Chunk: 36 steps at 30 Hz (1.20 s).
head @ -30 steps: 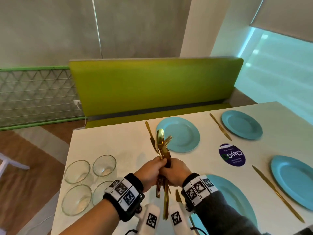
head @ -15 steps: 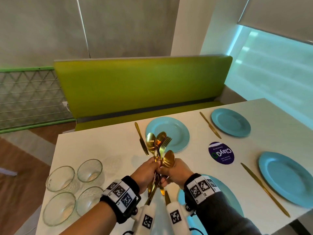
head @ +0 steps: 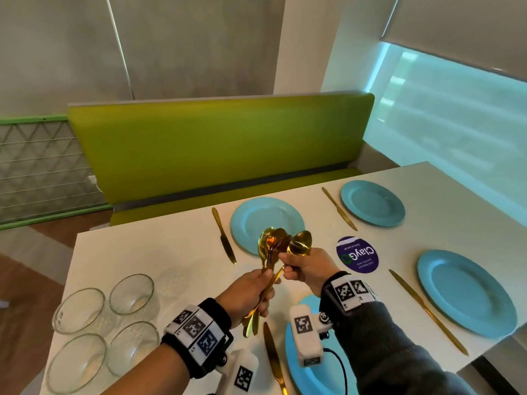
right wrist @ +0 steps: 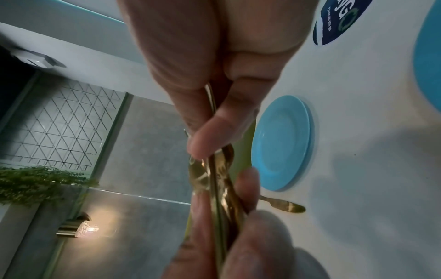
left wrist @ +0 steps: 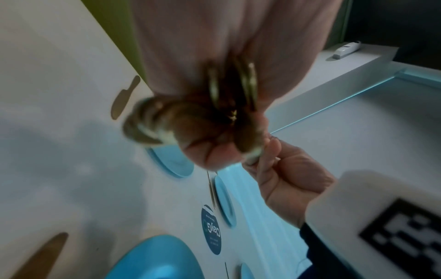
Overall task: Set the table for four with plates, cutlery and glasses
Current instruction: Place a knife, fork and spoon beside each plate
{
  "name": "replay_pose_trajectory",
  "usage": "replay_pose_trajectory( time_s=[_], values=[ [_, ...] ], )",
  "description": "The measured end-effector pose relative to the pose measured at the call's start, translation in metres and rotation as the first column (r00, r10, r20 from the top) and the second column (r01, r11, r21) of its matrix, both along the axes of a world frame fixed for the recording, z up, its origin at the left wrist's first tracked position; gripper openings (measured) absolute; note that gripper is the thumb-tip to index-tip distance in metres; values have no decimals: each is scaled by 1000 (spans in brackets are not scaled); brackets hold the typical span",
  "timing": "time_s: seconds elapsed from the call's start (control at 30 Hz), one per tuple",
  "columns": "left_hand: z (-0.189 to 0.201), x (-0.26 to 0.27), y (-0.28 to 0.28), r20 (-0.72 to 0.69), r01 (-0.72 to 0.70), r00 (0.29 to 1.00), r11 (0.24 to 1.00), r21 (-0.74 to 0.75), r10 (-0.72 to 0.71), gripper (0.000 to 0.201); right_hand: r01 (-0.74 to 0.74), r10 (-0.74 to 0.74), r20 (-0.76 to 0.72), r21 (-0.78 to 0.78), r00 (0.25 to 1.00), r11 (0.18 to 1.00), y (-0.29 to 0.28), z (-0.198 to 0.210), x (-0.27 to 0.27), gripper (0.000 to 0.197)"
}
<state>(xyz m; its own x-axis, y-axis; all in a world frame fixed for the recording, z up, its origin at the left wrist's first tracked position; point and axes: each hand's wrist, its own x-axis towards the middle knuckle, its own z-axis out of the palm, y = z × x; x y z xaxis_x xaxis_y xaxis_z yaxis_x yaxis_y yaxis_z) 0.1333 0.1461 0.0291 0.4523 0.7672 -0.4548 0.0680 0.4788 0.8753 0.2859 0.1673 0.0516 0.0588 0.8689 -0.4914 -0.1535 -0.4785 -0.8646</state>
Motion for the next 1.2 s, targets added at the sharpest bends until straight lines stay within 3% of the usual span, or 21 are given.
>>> replay_pose_trajectory(
  time_s=[0.1,0.23,0.47,0.77,0.87,1.0,1.07,1.2],
  values=[
    [4,6,0,14,-24,1000,999,35,24,27,-41,41,-35,2,999,999,-6,0,2,5],
    [6,14,1,12,-70,998,994,85,69,25,-151,153,78,-34,985,988,-18,-2,3,12],
    [2,25,-6,-84,17,996,990,140,-5,21,-51,56,179,-33,982,998,-29,2,11,9],
    [-3,59,-10,-143,-19,989,996,88,32,25,54,-54,342,11,938,998,-49,-4,57,13],
    [-6,67,-4,-159,-71,984,996,56,79,26,42,-19,504,-33,863,999,-56,-14,104,12],
    [-8,83,4,-141,-170,975,985,30,172,23,5,161,740,-216,653,976,-66,-34,168,2],
    [-8,95,7,-137,-203,969,979,33,205,24,-3,259,780,-313,569,950,-70,-44,191,2],
    [-9,117,13,-150,-238,958,970,55,244,23,-25,397,762,-449,512,893,-73,-69,218,22]
  ],
)
